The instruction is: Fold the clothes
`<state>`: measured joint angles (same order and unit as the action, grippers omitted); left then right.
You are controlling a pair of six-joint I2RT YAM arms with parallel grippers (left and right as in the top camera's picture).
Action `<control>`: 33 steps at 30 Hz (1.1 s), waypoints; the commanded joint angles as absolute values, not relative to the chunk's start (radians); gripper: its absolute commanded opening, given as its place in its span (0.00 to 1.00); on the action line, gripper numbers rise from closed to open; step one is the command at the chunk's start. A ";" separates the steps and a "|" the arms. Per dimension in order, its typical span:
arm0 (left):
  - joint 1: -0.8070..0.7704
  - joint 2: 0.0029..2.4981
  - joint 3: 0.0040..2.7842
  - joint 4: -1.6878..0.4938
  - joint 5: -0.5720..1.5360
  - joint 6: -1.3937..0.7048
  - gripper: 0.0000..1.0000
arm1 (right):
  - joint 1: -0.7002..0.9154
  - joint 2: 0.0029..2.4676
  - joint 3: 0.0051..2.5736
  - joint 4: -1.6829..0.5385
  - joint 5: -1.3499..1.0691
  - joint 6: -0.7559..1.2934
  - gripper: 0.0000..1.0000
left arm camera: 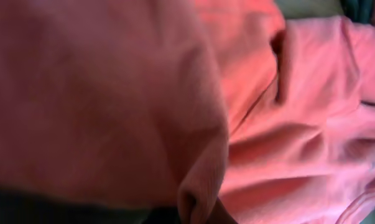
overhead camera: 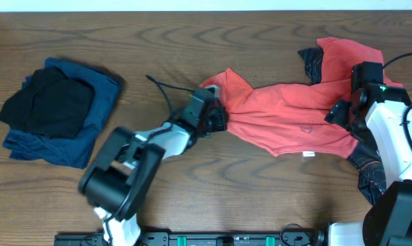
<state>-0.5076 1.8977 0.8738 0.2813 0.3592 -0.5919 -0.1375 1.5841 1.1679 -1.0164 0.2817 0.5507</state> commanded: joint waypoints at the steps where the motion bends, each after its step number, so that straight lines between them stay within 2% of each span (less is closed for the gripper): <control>1: -0.429 1.731 0.882 0.152 0.275 -0.457 0.06 | -0.152 1.563 1.175 -0.981 0.219 0.437 0.99; 3: -0.372 1.626 0.882 0.023 0.177 -0.438 0.06 | -0.157 1.563 1.175 -0.940 0.133 0.340 0.95; 4: -0.342 1.579 0.882 -0.028 0.138 -0.438 0.06 | -0.159 1.563 1.174 -0.922 0.094 0.304 0.89; 5: -0.302 1.525 0.881 -0.079 0.104 -0.438 0.06 | -0.160 1.563 1.174 -0.896 0.028 0.236 0.73; 7: -0.254 1.470 0.881 -0.124 0.096 -0.438 0.06 | -0.160 1.566 1.174 -0.879 -0.036 0.171 0.33; 8: -0.234 1.448 0.881 -0.143 0.096 -0.438 0.06 | -0.160 1.568 1.174 -0.874 -0.052 0.162 0.20; 9: -0.213 1.430 0.881 -0.166 0.094 -0.438 0.06 | -0.160 1.570 1.174 -0.871 -0.054 0.163 0.17; 14: -0.165 1.420 0.881 -0.249 0.092 -0.438 0.06 | -0.160 1.592 1.174 -0.855 -0.054 0.164 0.17; 24: -0.165 1.429 0.881 -0.253 0.055 -0.438 0.06 | -0.155 1.721 1.151 -0.936 -0.113 0.060 0.20; 27: -0.165 1.429 0.881 -0.253 0.055 -0.438 0.06 | -0.149 1.780 1.121 -0.933 -0.242 -0.036 0.15; 29: -0.165 1.429 0.881 -0.253 0.055 -0.438 0.06 | -0.143 1.819 1.100 -0.918 -0.281 -0.057 0.02; 33: -0.165 1.429 0.881 -0.253 0.055 -0.438 0.06 | -0.128 1.889 1.075 -0.871 -0.288 -0.076 0.02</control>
